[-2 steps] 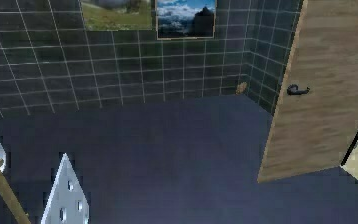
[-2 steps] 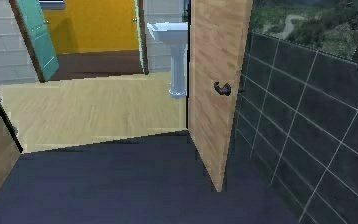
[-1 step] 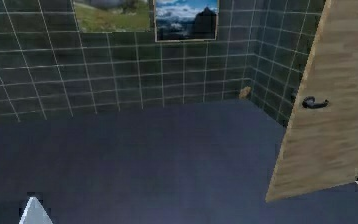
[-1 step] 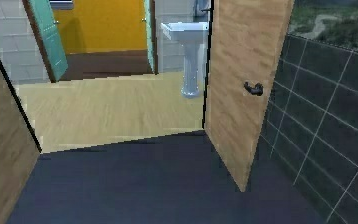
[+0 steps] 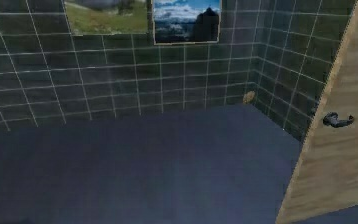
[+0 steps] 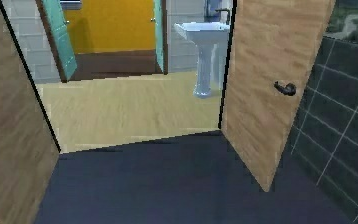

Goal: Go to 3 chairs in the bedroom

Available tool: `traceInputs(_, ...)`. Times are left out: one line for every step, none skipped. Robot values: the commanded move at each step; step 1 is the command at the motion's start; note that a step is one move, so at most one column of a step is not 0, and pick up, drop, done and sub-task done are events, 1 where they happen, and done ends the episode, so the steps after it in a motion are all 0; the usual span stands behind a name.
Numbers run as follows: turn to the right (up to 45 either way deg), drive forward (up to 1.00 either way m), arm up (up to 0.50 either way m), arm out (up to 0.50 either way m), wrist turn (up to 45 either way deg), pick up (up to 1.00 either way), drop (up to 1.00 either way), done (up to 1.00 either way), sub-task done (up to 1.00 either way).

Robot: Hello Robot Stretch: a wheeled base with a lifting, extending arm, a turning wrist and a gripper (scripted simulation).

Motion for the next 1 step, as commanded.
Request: traceInputs(45.0,0.0,0.0,0.0,0.0,0.0,0.0,0.0,0.0)
